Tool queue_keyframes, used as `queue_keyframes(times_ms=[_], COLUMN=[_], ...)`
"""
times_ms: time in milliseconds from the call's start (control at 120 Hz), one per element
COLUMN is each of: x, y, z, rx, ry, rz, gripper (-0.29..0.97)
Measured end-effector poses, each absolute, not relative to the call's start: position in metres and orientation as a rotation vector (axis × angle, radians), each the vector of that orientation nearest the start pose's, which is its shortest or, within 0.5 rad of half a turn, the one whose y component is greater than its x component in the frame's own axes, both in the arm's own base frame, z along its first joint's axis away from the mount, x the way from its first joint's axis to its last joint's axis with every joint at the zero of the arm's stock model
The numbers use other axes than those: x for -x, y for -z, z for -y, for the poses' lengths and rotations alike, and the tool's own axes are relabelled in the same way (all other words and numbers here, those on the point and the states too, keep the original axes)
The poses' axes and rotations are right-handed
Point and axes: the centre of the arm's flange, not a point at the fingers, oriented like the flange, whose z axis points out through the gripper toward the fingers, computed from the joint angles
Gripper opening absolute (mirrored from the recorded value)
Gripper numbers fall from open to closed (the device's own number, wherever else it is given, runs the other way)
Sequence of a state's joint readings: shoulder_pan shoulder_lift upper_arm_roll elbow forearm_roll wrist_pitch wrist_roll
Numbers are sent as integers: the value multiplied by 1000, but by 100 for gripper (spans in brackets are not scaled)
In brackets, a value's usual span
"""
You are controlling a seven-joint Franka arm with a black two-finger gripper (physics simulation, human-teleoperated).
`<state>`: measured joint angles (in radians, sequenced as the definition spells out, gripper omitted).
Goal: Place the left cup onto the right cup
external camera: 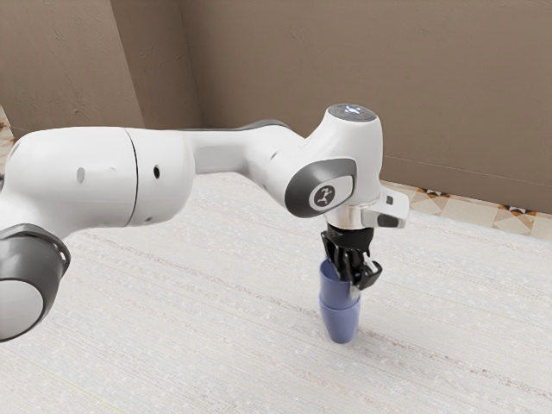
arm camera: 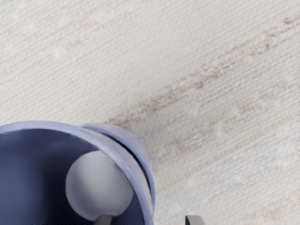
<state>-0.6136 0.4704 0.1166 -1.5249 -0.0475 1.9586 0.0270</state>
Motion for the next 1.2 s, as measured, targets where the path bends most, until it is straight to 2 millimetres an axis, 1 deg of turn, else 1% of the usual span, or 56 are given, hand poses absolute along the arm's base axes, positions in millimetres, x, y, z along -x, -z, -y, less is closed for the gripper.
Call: queue_keyframes(times_ms=[242, 408, 533, 800, 1067, 1200], x=[-595, -595, -595, -592, -586, -583], y=[-386, -389, -396, -417, -446, -462], z=[340, 339, 338, 336, 332, 326], rx=[3035, 3038, 3041, 3050, 3056, 3058], ry=[-45, -39, -28, 10, 50, 62], rz=[-797, -797, -797, -800, -808, -805], gripper=[39, 48, 52, 56, 58, 62])
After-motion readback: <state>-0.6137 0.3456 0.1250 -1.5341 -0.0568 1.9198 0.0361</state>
